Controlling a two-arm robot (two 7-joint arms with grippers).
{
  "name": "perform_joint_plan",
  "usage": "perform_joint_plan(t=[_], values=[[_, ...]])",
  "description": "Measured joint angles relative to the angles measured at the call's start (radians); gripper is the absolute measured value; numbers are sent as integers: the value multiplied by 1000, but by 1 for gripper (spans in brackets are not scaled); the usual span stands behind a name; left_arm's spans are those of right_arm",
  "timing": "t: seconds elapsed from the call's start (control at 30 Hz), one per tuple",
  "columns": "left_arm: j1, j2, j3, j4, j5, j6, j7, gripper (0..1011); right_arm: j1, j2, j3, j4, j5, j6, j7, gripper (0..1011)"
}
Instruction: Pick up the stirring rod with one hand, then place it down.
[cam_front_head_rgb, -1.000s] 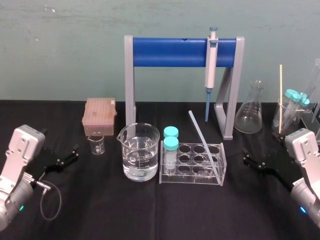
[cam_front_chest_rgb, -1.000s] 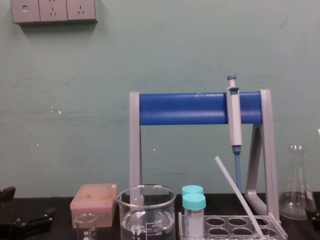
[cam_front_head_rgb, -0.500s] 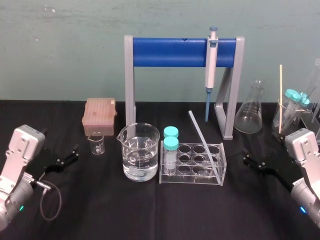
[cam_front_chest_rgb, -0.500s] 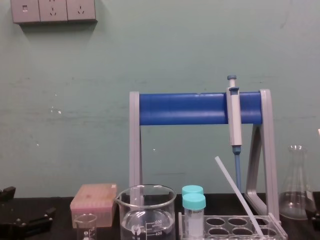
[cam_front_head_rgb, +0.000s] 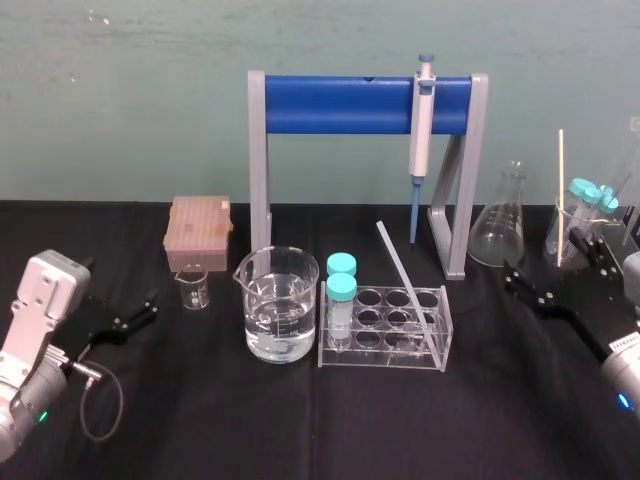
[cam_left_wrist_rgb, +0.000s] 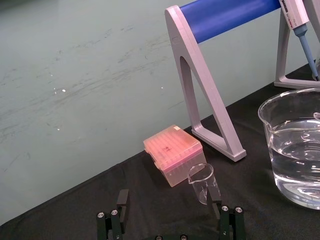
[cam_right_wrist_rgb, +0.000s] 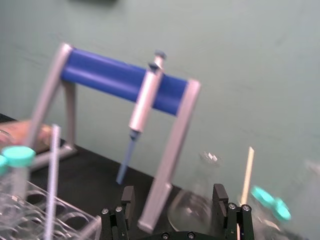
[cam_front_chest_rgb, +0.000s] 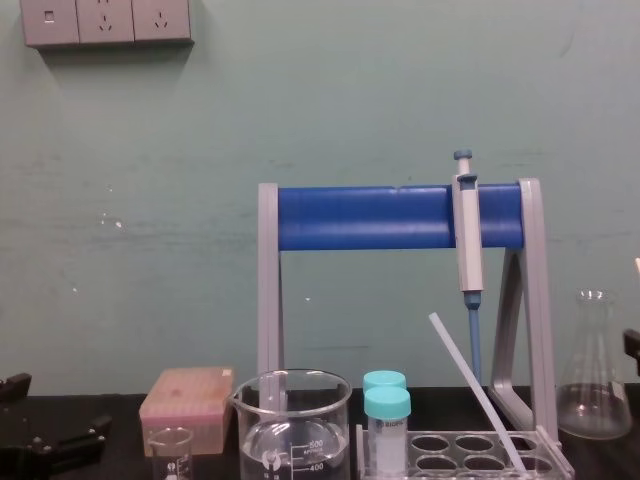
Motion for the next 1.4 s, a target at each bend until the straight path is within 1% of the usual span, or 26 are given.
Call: perform_joint_plan(t=[0.07,0.1,0.27,0.3,0.43,0.47,0.5,0.53,0.63,0.67,0.7,0.73,0.83,0.87,0.93,0.97,1.03,1.17,1.27,1.3,1.4], values=[[0,0,0,0,0,0,0,1000,6,0,-1,0,4,-16,25,1003],[0,0,0,0,0,0,0,1000,15,-1,-5,1,6,-28,50,1003],[0,0,0,0,0,0,0,1000,60,-12,-23,25,15,-48,133,1003],[0,0,0,0,0,0,0,1000,79,-19,-30,37,18,-49,162,1003],[0,0,0,0,0,0,0,1000,128,-38,-43,78,31,-51,221,1003],[0,0,0,0,0,0,0,1000,152,-48,-49,102,40,-51,253,1003],[0,0,0,0,0,0,0,1000,164,-54,-52,114,45,-51,269,1003],[0,0,0,0,0,0,0,1000,188,-66,-58,141,58,-50,303,1003],[0,0,0,0,0,0,0,1000,220,-84,-65,175,73,-48,347,1003],[0,0,0,0,0,0,0,1000,240,-95,-70,196,82,-45,375,1003],[0,0,0,0,0,0,0,1000,249,-102,-72,207,87,-44,387,1003],[0,0,0,0,0,0,0,1000,265,-114,-77,227,95,-38,414,1003],[0,0,0,0,0,0,0,1000,284,-130,-82,252,110,-26,449,1003],[0,0,0,0,0,0,0,1000,295,-142,-86,268,122,-12,474,1003],[0,0,0,0,0,0,0,1000,304,-152,-89,281,137,9,498,1003],[0,0,0,0,0,0,0,1000,311,-162,-91,295,149,30,520,1003],[0,0,0,0,0,0,0,1000,317,-172,-92,306,160,52,537,1003],[0,0,0,0,0,0,0,1000,328,-197,-91,337,191,115,574,1003],[0,0,0,0,0,0,0,1000,333,-209,-88,358,203,145,593,1003],[0,0,0,0,0,0,0,1000,333,-209,-88,358,203,145,593,1003],[0,0,0,0,0,0,0,1000,341,-222,-83,387,211,173,612,1003]])
